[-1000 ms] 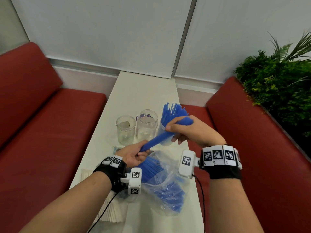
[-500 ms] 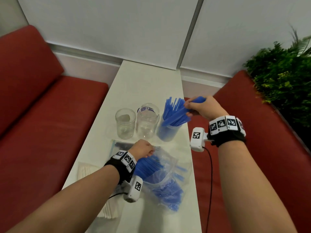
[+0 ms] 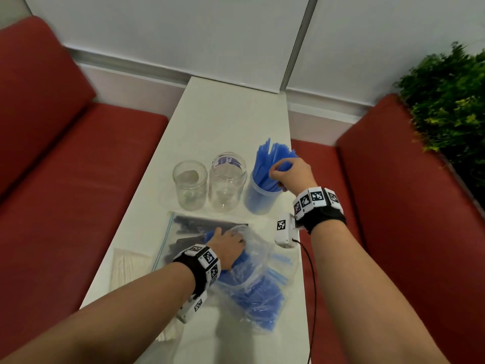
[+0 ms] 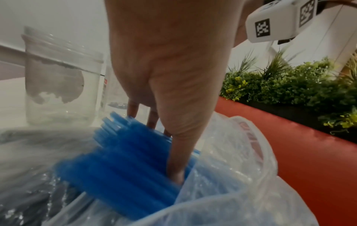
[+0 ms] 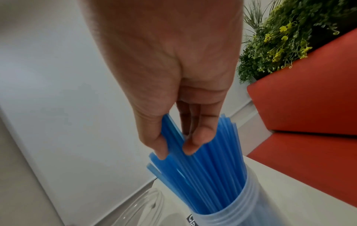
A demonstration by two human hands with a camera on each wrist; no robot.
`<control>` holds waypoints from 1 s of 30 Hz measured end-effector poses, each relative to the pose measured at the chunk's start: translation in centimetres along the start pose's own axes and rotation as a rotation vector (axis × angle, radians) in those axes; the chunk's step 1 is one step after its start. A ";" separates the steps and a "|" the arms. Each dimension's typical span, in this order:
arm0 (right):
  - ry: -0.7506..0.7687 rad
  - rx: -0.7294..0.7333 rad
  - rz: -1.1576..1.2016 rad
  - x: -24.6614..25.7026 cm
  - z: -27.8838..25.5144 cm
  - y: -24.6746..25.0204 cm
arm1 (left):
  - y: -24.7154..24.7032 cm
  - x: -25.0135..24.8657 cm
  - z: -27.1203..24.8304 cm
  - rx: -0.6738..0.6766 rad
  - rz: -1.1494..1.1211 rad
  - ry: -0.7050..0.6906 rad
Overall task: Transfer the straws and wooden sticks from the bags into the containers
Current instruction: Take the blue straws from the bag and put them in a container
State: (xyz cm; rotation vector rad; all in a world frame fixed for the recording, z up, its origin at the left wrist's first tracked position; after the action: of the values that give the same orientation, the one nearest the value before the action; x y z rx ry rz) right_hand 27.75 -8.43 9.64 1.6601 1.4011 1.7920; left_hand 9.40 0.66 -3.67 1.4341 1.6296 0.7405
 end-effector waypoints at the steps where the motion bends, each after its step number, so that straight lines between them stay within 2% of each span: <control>1: 0.011 -0.007 -0.022 -0.1 0.1 -0.3 | 0.0 0.0 0.0 -0.026 0.035 -0.005; 5: 0.078 -0.138 -0.018 0.1 0.4 -0.6 | 0.5 0.0 0.3 -0.008 0.126 -0.003; 10: 0.244 -0.419 -0.142 0.8 0.8 -2.1 | 1.6 -0.5 0.3 -0.014 0.065 0.016; 11: 0.245 -0.400 -0.214 0.8 1.0 -2.8 | 1.8 -0.6 0.4 -0.015 0.041 0.028; 14: 0.160 -0.194 -0.565 -0.4 1.2 -5.5 | 2.4 -0.7 -0.1 0.025 -0.044 0.089; 16: 0.162 -0.137 -0.693 -1.1 1.0 -6.4 | 2.8 -0.7 -0.4 0.016 -0.117 0.113; 18: 0.189 -0.159 -0.602 -1.1 0.9 -6.0 | 3.3 -0.7 -0.7 0.038 -0.123 0.140; 22: 0.311 -0.453 -0.137 0.0 -1.5 -5.0 | 4.1 -1.3 -1.1 0.112 -0.015 0.172; 23: 0.321 -0.467 -0.018 0.4 -2.7 -5.2 | 4.2 -1.2 -1.1 0.115 -0.006 0.167; 24: 0.318 -0.419 0.076 0.6 -3.8 -5.6 | 4.3 -1.2 -1.3 0.111 0.005 0.159; 26: 0.299 -0.204 0.146 0.6 -5.6 -6.7 | 4.3 -1.0 -1.7 0.089 0.060 0.146; 30: 0.209 0.390 -0.094 -1.0 -8.4 -8.9 | 5.1 -1.1 -3.0 0.046 0.207 0.162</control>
State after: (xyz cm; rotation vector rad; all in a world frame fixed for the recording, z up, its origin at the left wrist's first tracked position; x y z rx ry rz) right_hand 17.34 -8.67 3.23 1.5795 1.9924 1.7627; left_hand 9.37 0.79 2.38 1.6295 1.6440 0.9642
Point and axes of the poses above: each hand's wrist, its own z-axis towards the middle knuckle, its own y-axis out of the back of the hand, x = y × z, the point moved 1 cm from there along z, towards the middle knuckle, and after that the axes turned 14 degrees about -z, right-handed, at the moved point
